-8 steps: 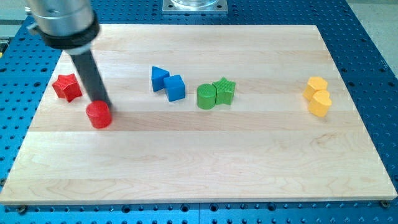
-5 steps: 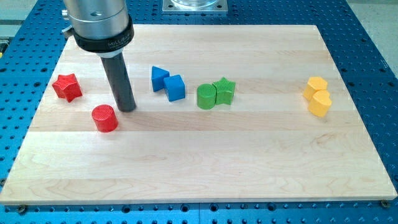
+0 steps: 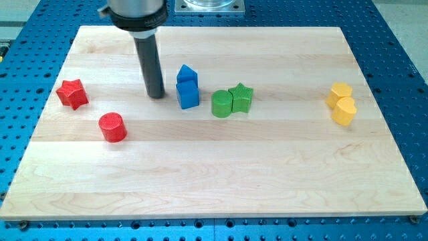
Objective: Place the triangle at the top center of the board
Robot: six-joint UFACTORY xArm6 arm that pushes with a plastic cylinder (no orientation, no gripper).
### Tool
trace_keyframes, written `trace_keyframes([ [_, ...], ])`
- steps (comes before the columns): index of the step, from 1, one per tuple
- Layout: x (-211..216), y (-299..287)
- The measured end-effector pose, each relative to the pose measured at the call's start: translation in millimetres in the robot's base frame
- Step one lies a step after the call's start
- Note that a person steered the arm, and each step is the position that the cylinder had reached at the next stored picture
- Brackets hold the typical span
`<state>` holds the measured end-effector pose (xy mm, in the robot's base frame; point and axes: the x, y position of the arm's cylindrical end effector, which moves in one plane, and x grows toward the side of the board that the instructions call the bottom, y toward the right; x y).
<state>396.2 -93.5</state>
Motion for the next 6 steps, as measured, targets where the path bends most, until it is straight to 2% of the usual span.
trace_keyframes([
  [2,16.1,29.9],
  [4,-9.9,72.1],
  [5,-9.5,38.5],
  [6,-28.6,23.8],
])
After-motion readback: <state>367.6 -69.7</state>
